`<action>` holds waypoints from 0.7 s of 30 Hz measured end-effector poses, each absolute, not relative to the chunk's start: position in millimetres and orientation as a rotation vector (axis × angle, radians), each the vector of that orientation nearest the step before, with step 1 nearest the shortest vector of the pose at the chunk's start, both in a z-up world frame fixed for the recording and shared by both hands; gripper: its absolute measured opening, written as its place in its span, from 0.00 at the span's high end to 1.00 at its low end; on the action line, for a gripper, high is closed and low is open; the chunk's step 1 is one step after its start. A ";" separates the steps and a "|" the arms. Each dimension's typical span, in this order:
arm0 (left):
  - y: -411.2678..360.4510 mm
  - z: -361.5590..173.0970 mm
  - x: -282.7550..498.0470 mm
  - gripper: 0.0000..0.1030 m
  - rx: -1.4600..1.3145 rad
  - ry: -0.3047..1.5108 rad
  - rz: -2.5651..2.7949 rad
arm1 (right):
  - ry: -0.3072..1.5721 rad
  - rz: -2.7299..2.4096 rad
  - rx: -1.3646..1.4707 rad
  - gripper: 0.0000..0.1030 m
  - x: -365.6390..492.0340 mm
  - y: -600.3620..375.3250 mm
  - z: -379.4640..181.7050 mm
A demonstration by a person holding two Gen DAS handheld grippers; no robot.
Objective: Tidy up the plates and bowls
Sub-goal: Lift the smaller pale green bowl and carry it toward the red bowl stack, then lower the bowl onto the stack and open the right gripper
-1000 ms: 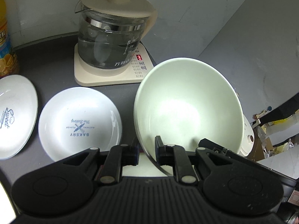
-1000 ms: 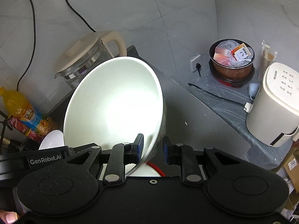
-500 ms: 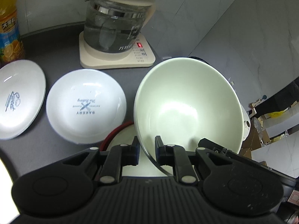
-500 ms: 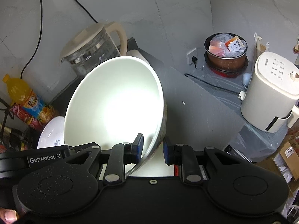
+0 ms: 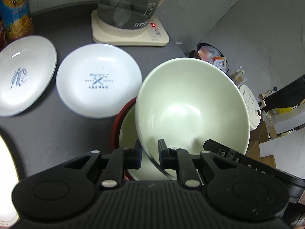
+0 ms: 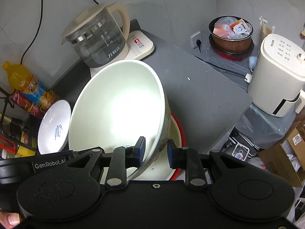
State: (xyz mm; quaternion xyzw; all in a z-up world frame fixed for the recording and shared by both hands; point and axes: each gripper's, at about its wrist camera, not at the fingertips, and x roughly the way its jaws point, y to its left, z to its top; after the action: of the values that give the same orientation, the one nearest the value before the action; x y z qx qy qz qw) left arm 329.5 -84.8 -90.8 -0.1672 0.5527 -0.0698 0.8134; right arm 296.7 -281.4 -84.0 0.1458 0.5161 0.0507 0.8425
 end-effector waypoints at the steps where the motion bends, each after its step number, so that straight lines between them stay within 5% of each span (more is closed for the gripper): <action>1: -84.4 -91.6 328.5 0.85 -0.356 1.184 -0.149 | 1.093 0.110 0.303 0.76 296.0 -280.4 -85.2; 21: -72.7 -97.2 325.3 0.81 -0.329 1.225 -0.090 | 1.152 0.103 0.284 0.76 297.7 -276.1 -100.8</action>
State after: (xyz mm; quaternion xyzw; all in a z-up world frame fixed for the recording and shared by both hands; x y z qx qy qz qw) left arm 325.3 -72.7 -97.2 -0.1535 0.5722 -0.0418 0.8045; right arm 297.7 -276.1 -100.8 0.1336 0.5427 0.0483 0.8278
